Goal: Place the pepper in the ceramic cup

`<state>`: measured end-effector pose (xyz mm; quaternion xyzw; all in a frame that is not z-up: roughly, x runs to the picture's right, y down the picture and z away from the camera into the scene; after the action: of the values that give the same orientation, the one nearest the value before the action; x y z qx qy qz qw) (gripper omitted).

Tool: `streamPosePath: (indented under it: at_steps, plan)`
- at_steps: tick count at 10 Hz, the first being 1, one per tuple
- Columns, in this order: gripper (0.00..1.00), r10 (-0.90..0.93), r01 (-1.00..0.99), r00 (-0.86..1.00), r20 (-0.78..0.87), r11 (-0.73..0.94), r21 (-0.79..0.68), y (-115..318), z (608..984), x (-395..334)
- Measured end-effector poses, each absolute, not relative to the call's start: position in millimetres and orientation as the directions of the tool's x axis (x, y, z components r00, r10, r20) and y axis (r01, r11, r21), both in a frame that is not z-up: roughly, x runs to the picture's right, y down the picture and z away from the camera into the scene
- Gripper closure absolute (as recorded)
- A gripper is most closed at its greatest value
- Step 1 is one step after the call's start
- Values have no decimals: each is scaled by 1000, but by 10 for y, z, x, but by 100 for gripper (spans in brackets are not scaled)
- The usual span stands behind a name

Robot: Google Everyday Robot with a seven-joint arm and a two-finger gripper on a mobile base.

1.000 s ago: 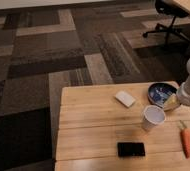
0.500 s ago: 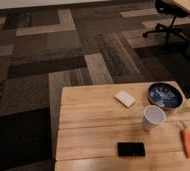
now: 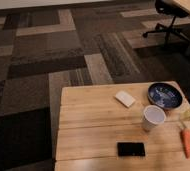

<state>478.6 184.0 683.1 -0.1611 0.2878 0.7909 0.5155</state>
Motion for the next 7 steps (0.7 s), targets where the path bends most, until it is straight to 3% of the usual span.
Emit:
streamPosePath:
  at_steps: [7]
  plan:
    - [35,733,-923,-383,-562,-281,263,2154,7246,4798]
